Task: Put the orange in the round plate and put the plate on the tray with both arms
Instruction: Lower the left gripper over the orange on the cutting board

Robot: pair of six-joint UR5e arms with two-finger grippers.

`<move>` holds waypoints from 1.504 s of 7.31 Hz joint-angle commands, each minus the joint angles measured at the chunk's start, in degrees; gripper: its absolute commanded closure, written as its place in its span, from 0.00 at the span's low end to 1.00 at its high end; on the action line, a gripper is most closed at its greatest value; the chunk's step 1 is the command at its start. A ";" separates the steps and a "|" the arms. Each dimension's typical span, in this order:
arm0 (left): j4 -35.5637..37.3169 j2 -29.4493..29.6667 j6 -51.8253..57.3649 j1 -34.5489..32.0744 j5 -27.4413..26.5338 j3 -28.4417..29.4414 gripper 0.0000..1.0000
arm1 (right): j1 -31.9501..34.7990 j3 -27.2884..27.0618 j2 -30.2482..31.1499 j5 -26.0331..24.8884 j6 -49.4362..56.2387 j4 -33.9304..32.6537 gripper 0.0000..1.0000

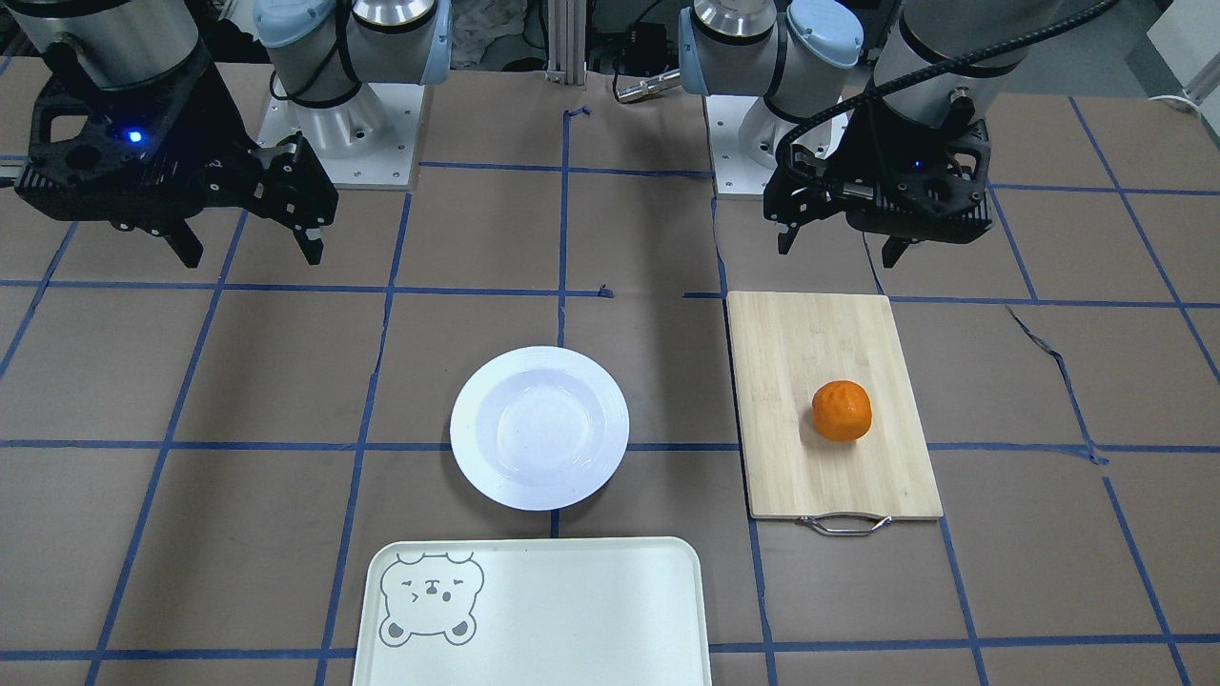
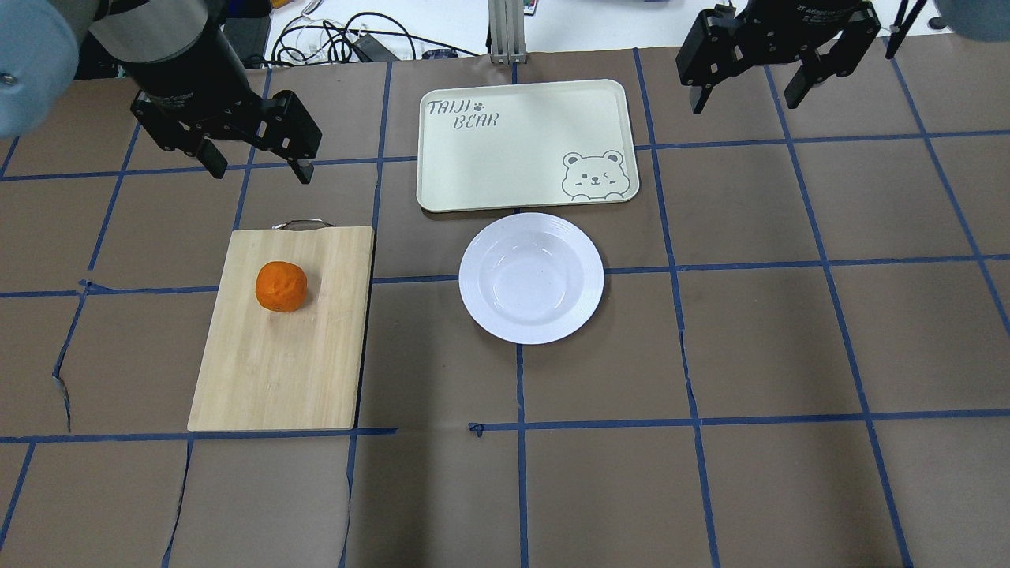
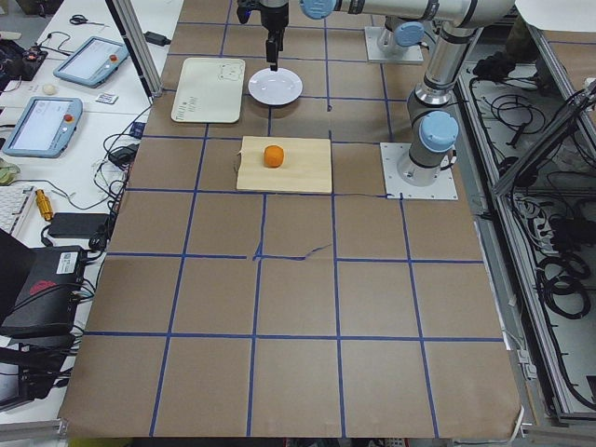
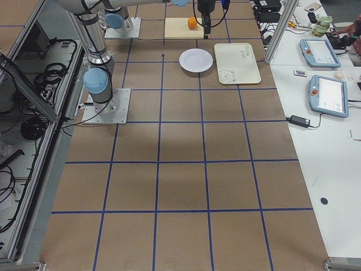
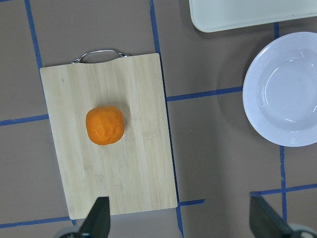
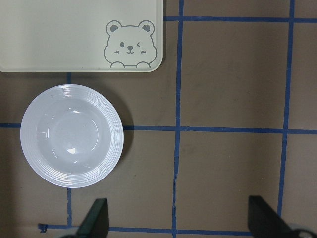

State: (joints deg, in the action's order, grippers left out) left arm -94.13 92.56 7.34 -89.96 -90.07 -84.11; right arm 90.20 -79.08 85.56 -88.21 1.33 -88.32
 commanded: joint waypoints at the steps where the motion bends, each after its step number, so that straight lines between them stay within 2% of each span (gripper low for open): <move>1: 0.00 -0.19 0.04 -0.04 -0.01 -0.17 0.00 | -0.12 -0.02 0.04 0.06 -0.02 -0.01 0.00; 9: -0.44 -0.19 0.30 1.01 -0.45 -0.52 0.00 | -0.12 -0.02 -0.04 0.23 -0.02 -0.01 0.00; 10: -0.61 0.51 -0.48 3.19 -0.54 -2.09 0.00 | -0.12 -0.02 -0.04 0.23 -0.02 -0.01 0.00; 11: 0.34 1.73 -1.18 6.52 -0.19 -6.81 0.00 | -0.12 -0.02 -0.13 0.32 -0.02 -0.09 0.00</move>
State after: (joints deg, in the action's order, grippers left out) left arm -94.42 93.10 6.94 -86.84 -90.47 -86.76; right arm 90.09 -79.10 85.50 -87.97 1.32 -88.35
